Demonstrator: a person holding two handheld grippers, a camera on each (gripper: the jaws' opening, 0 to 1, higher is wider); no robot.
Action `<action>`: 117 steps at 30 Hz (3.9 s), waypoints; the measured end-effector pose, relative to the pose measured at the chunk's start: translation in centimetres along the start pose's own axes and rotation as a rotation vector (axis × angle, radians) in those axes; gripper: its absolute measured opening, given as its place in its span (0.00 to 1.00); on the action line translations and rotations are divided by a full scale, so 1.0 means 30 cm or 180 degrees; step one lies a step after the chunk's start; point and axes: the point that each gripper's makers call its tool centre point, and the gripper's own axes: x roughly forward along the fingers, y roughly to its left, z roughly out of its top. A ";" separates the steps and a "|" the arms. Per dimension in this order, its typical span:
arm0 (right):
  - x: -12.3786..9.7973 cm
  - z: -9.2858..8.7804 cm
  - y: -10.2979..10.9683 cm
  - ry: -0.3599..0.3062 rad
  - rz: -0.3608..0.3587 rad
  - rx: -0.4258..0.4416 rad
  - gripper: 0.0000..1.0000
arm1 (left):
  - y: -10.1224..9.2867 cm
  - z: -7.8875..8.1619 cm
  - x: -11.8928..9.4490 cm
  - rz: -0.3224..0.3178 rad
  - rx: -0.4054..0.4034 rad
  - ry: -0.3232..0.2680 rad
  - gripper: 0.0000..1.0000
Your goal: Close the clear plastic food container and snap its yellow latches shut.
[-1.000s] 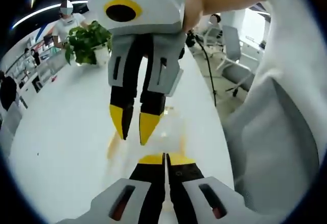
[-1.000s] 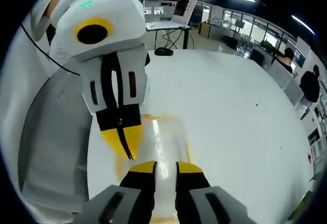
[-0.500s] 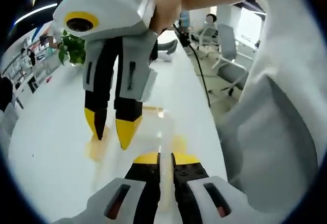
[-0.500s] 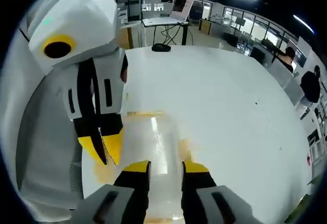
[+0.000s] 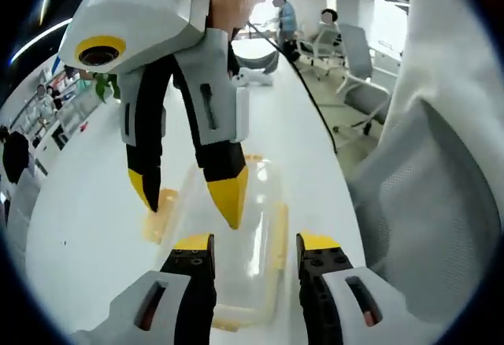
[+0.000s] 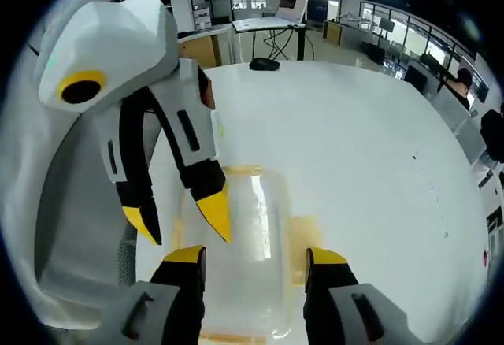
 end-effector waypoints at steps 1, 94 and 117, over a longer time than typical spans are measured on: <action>0.002 0.000 0.001 0.0006 0.0004 0.0002 0.50 | -0.001 0.000 0.003 -0.0010 0.0003 -0.0004 0.42; 0.057 -0.035 0.002 0.1056 0.0503 -0.0014 0.42 | 0.029 -0.018 0.071 0.0210 0.0615 0.0551 0.37; 0.019 -0.030 0.008 0.0467 0.0279 0.0184 0.54 | 0.025 0.015 0.044 0.0178 0.0198 0.0235 0.41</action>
